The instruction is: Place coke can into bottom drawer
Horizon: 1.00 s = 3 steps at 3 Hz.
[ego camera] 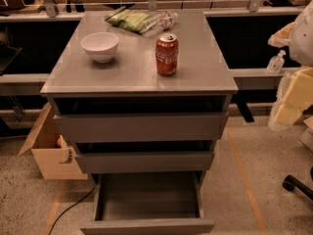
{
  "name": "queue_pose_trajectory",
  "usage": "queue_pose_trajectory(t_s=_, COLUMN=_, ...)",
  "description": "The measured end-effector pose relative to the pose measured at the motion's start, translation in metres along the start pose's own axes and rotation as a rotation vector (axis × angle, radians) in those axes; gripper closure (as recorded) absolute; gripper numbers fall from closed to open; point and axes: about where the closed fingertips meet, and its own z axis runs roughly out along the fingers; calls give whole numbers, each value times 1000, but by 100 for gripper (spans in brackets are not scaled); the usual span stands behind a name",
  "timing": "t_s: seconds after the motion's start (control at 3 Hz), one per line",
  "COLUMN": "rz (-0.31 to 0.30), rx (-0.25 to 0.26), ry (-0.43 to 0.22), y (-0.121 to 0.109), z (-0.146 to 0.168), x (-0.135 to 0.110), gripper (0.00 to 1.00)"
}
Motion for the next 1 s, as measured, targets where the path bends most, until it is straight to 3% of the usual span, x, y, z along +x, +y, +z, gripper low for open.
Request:
queue_pose_trajectory(t_s=0.33, rz=1, rx=2, ry=-3, y=0, z=0, x=-1, gripper=0)
queue_pose_trajectory(t_s=0.67, rz=29, rx=-5, ry=-91, y=-18, z=6, x=-12, gripper=0)
queue_pose_trajectory(t_s=1.0, rz=69, rx=-11, ry=-163, y=-50, z=18, x=-33, gripper=0)
